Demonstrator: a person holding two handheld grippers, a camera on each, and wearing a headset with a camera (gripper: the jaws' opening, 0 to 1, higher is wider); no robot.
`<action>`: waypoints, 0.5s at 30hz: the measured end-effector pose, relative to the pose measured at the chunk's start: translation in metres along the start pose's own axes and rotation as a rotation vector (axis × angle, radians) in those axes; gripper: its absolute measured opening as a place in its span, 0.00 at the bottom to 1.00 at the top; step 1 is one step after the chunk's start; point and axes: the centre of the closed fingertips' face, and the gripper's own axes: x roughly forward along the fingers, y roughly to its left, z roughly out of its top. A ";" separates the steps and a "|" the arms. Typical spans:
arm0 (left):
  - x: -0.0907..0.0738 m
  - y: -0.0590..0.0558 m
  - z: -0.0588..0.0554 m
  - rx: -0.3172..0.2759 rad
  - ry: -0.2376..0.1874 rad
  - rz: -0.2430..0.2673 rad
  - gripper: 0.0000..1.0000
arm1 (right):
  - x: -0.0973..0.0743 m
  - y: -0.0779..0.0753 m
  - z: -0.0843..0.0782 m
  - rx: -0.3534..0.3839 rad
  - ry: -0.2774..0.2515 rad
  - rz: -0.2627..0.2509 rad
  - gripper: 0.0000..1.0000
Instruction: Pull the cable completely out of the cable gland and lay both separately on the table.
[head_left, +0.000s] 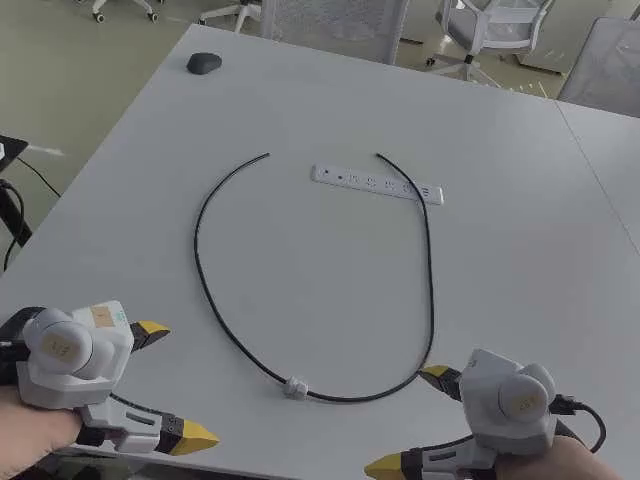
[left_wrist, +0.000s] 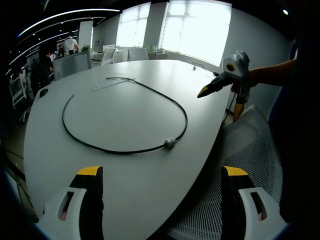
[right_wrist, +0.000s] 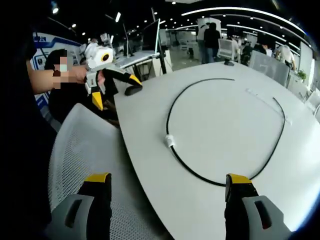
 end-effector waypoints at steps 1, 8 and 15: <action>0.000 0.000 0.001 -0.005 -0.003 -0.001 0.97 | 0.001 0.001 0.001 -0.003 0.003 0.002 0.94; -0.001 0.001 0.000 -0.003 0.004 -0.003 0.97 | 0.005 -0.001 0.002 -0.006 0.005 0.002 0.93; 0.000 0.000 -0.001 0.006 0.009 -0.008 0.97 | 0.011 -0.003 0.001 0.017 0.032 0.003 0.90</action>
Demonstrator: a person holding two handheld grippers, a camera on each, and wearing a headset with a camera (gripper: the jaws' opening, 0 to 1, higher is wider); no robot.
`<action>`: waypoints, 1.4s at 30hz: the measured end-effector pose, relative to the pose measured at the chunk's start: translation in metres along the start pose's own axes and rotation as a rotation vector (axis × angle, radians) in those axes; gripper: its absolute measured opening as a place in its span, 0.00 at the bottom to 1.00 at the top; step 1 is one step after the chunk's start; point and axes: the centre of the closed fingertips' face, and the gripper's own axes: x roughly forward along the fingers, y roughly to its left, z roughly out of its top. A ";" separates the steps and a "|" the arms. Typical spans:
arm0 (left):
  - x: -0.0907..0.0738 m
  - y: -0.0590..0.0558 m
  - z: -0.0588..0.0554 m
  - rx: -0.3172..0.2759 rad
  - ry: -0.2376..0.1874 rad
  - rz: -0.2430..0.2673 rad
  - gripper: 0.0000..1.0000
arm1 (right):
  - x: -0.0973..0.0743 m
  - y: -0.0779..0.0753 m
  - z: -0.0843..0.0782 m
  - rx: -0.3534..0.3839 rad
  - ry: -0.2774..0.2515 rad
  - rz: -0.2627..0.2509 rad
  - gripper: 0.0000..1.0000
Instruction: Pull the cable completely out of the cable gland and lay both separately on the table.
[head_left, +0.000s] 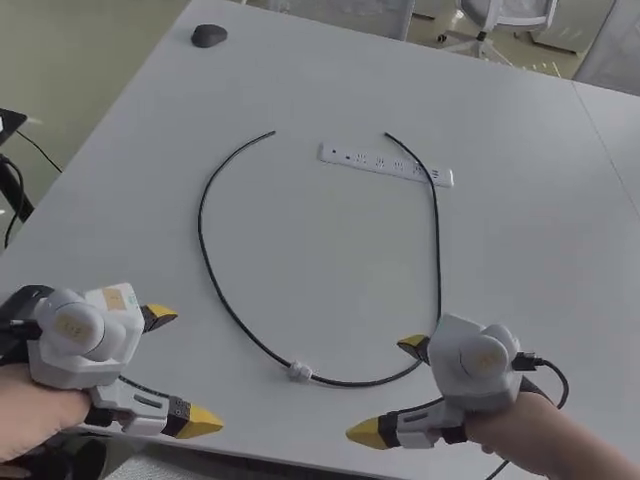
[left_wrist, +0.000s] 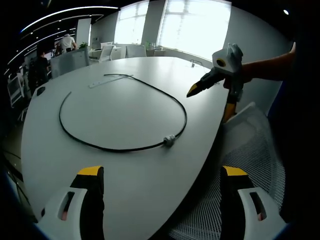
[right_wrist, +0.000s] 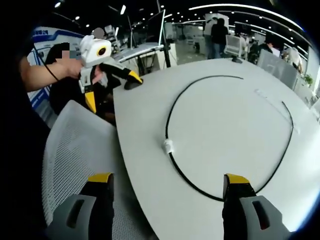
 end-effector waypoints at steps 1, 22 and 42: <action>0.001 0.000 -0.001 -0.002 0.001 -0.001 0.97 | 0.000 0.000 0.001 0.000 -0.003 -0.002 0.90; 0.011 -0.006 -0.004 -0.005 0.003 -0.033 0.96 | 0.034 -0.008 0.024 -0.107 0.074 0.014 0.74; 0.013 0.008 -0.005 -0.030 -0.014 -0.011 0.95 | 0.070 -0.009 0.021 -0.189 0.182 0.066 0.49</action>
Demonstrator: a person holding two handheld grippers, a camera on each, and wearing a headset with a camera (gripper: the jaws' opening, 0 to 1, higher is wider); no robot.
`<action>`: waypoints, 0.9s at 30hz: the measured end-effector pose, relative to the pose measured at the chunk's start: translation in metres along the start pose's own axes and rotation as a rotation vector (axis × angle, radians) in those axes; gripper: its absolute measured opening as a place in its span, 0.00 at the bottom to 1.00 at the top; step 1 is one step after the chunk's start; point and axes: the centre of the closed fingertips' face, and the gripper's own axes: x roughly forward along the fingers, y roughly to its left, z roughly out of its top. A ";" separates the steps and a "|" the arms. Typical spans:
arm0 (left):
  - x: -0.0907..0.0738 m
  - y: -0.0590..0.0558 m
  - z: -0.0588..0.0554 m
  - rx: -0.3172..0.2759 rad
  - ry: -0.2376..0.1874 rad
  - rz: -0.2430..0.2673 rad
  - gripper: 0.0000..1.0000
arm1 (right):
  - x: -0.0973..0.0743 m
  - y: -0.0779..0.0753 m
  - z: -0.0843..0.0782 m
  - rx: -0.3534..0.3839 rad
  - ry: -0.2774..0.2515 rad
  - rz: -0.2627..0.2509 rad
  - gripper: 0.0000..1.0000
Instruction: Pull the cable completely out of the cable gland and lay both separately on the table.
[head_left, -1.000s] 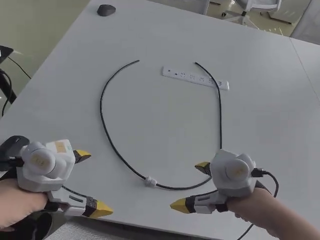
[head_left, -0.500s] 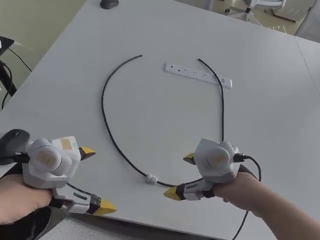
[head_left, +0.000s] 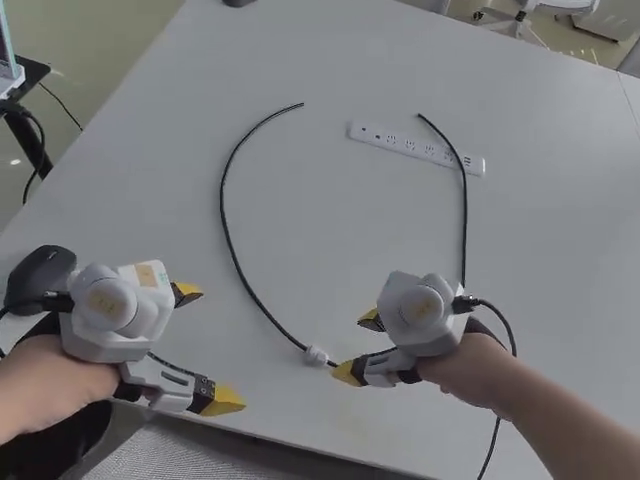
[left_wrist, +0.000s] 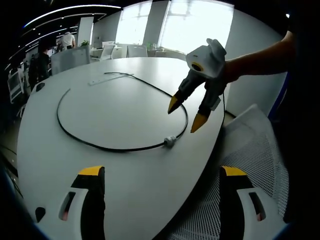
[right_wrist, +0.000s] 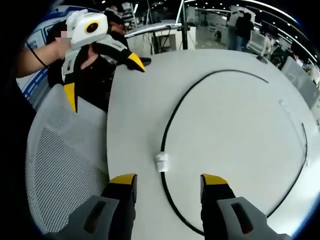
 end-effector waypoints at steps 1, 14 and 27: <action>0.000 0.000 0.001 -0.002 -0.005 0.001 0.95 | 0.001 0.000 -0.001 -0.007 0.007 0.004 0.48; 0.003 0.006 -0.003 -0.003 0.000 0.026 0.94 | 0.018 -0.003 0.001 -0.028 0.030 0.038 0.35; 0.006 0.009 -0.012 -0.014 0.017 0.026 0.94 | 0.035 0.005 0.000 -0.043 0.050 0.091 0.23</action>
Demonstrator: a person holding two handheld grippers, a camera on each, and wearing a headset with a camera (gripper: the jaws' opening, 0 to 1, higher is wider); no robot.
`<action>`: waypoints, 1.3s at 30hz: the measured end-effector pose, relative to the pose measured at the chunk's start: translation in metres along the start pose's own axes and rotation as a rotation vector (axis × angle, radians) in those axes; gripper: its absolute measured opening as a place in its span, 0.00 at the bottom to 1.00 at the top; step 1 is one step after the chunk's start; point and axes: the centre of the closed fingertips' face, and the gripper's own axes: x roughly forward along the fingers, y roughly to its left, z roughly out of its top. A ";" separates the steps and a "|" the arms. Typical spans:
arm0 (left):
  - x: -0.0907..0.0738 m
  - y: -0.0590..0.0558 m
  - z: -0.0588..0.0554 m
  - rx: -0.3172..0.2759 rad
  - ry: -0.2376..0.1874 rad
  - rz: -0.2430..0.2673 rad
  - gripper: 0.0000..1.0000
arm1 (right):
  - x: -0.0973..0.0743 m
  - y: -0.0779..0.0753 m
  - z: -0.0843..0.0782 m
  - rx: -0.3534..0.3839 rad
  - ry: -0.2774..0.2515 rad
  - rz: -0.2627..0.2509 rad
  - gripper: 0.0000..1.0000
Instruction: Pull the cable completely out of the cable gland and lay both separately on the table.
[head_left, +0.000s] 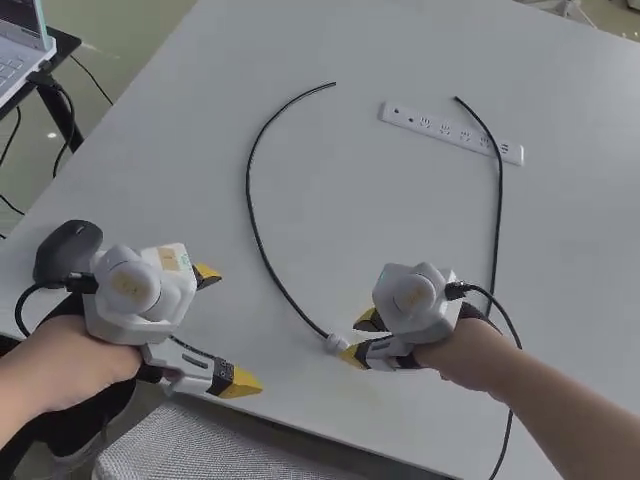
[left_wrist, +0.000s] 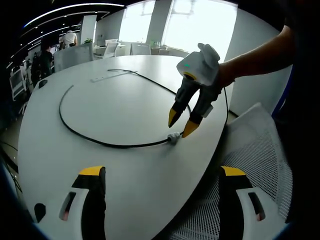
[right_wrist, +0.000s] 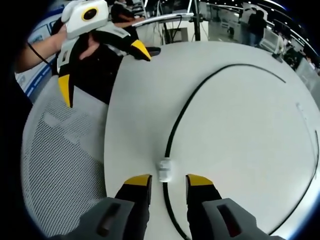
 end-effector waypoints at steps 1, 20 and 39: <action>0.000 0.001 -0.001 0.000 0.003 0.001 0.94 | 0.003 0.001 -0.001 -0.003 0.006 0.006 0.23; 0.006 -0.006 -0.008 -0.014 0.018 -0.017 0.91 | 0.012 0.005 -0.003 0.047 0.016 0.042 0.08; 0.011 -0.022 0.014 0.024 0.007 -0.050 0.89 | -0.001 0.011 0.002 -0.010 0.012 0.010 0.06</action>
